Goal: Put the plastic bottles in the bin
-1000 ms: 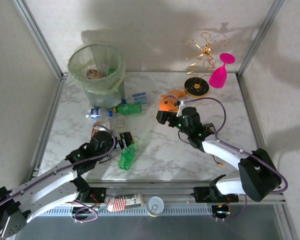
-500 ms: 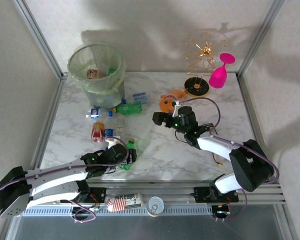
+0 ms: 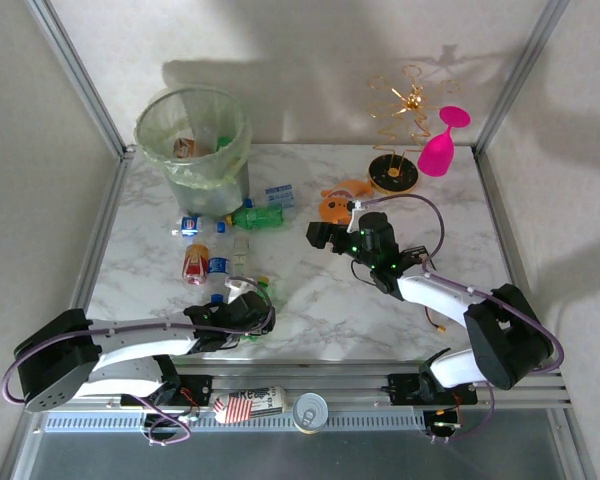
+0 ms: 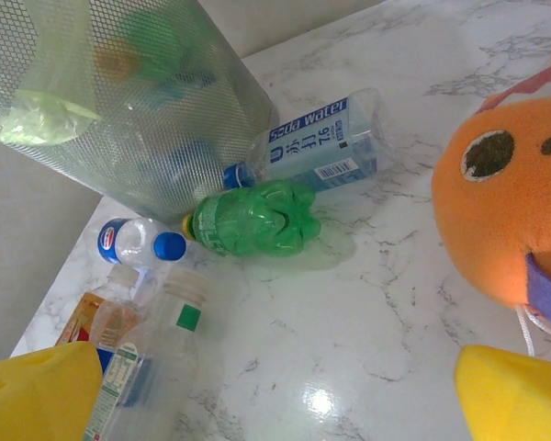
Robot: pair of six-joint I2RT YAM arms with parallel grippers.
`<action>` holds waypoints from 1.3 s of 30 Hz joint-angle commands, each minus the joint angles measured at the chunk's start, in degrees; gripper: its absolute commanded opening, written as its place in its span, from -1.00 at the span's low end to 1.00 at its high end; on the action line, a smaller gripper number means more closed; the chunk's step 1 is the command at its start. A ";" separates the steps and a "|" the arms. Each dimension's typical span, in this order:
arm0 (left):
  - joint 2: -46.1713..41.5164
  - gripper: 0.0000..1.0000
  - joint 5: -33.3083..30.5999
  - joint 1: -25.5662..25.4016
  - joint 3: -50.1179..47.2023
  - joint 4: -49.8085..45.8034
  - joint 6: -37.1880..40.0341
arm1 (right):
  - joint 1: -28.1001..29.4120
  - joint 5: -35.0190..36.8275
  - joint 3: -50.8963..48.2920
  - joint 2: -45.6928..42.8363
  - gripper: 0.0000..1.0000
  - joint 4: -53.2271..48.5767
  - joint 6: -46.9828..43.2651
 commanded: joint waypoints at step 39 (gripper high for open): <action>9.64 -0.02 -3.86 19.79 43.47 14.72 24.22 | -0.11 0.35 -5.95 -9.52 0.98 2.49 -2.40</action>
